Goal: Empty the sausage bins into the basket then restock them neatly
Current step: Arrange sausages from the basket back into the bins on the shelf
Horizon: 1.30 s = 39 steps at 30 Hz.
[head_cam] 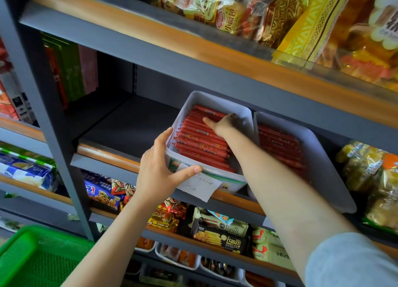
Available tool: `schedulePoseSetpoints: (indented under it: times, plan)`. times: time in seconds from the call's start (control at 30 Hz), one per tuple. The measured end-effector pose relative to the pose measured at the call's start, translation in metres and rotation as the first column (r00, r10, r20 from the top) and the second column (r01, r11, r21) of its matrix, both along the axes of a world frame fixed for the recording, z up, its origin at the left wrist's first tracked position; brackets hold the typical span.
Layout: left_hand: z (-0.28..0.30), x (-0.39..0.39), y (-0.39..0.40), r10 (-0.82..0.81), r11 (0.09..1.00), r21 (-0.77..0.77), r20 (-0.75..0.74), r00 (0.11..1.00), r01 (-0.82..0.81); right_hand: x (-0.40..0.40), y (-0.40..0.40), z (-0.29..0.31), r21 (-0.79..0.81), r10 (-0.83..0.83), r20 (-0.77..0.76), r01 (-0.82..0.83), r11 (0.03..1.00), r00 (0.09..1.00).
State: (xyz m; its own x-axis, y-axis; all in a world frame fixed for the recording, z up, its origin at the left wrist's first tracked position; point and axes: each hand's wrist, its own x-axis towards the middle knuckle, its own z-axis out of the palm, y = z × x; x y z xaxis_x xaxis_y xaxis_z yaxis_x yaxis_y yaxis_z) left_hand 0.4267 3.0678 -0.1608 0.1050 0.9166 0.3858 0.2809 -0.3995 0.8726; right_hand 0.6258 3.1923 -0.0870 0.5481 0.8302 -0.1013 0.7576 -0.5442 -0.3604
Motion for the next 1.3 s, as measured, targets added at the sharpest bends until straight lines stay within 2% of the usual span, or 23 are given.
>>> schedulePoseSetpoints:
  times: [0.13,0.27,0.33,0.5,0.57,0.67,0.73,0.9,0.93,1.07,1.17,1.3]
  plan:
    - [0.001,0.0,-0.001,0.011,1.0,0.014,-0.002,1.0,-0.011,0.001,-0.001,-0.001,-0.031,0.079,-0.064,-0.081,0.996,0.995]
    - [0.0,-0.001,-0.001,0.002,1.0,0.012,-0.008,1.0,-0.002,-0.007,-0.002,-0.003,-0.106,0.001,0.082,0.007,0.994,0.997]
    - [-0.002,-0.001,0.0,-0.002,1.0,0.011,-0.008,1.0,0.002,-0.005,-0.002,-0.003,-0.122,0.003,0.099,0.009,0.992,0.995]
    - [-0.003,0.001,0.0,0.005,1.0,0.016,0.004,1.0,-0.005,-0.003,-0.005,0.003,-0.016,0.057,0.012,-0.057,0.998,0.998]
    - [-0.002,0.001,0.0,0.005,1.0,0.02,0.008,1.0,-0.006,-0.003,-0.005,0.003,-0.003,0.05,0.029,-0.05,0.999,0.998]
    - [-0.002,0.001,0.0,0.005,1.0,0.022,0.005,1.0,-0.005,-0.004,-0.004,-0.001,-0.124,0.006,0.134,0.011,0.992,0.991]
    - [-0.002,0.001,-0.001,0.01,1.0,0.022,-0.001,1.0,-0.01,-0.005,-0.003,-0.001,-0.151,0.034,0.141,-0.013,0.989,0.989]
    - [-0.001,0.0,-0.001,0.014,1.0,0.005,0.003,1.0,-0.014,-0.001,-0.006,0.008,-0.013,0.079,0.021,-0.079,0.997,0.997]
    - [-0.001,0.0,-0.001,0.008,1.0,0.005,0.006,1.0,-0.008,0.001,-0.007,0.013,-0.033,0.096,0.044,-0.095,0.995,0.994]
    - [0.0,-0.001,-0.001,0.001,1.0,-0.006,0.002,1.0,-0.001,0.001,-0.02,0.021,-0.284,0.219,0.165,-0.166,0.944,0.962]
    - [0.0,-0.001,-0.003,0.005,1.0,0.002,0.001,1.0,-0.005,-0.008,-0.033,0.011,-0.354,0.265,0.183,-0.188,0.916,0.947]
    - [0.001,-0.002,-0.003,-0.007,1.0,0.005,0.017,1.0,0.007,-0.007,-0.04,0.004,-0.222,0.216,0.049,-0.2,0.954,0.975]
